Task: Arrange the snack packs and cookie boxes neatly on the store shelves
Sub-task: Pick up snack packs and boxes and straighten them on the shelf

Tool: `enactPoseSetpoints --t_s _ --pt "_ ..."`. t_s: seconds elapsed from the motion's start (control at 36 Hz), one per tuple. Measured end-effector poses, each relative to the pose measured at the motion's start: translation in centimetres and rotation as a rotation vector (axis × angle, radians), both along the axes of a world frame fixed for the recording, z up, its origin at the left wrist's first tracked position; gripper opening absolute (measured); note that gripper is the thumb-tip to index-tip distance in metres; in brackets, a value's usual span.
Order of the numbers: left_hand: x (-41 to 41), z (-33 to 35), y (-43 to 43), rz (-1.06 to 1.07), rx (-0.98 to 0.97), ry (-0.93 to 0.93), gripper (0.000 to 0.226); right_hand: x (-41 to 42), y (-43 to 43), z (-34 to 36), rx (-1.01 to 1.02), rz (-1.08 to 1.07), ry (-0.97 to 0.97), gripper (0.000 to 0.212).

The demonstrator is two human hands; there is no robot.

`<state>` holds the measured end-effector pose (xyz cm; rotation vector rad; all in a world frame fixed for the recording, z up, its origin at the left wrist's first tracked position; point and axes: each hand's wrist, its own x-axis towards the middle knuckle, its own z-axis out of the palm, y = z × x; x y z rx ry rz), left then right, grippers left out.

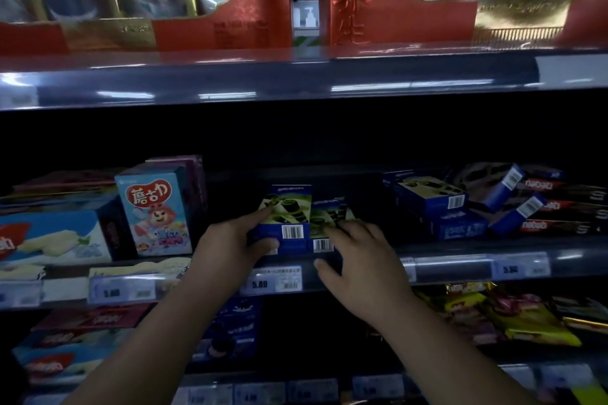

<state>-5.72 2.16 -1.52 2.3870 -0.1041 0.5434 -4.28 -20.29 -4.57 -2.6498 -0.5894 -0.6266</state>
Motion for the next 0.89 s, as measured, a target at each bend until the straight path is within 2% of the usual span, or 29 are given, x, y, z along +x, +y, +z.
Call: enactPoseSetpoints --t_s 0.22,0.33,0.5,0.64,0.75,0.89 --pt "-0.4 -0.1 -0.5 0.054 -0.012 -0.028 0.06 0.1 -0.7 -0.5 -0.012 0.057 -0.022 0.059" --pt "-0.5 0.2 -1.0 0.076 0.106 -0.055 0.066 0.3 -1.3 -0.2 0.002 0.093 -0.028 0.057" --pt "0.0 0.8 -4.2 0.049 0.315 -0.292 0.068 0.7 -4.5 0.2 0.058 0.039 -0.085 0.065" --pt "0.6 1.7 -10.6 -0.047 0.341 -0.43 0.064 2.5 -9.8 1.0 0.116 -0.139 -0.123 0.068" --pt "1.8 1.4 -15.7 -0.105 0.387 -0.387 0.063 4.6 -13.9 1.5 0.125 -0.297 -0.168 0.068" --pt "3.7 0.7 -20.9 -0.224 0.227 -0.238 0.06 6.3 -16.5 1.8 -0.103 -0.311 -0.02 0.079"
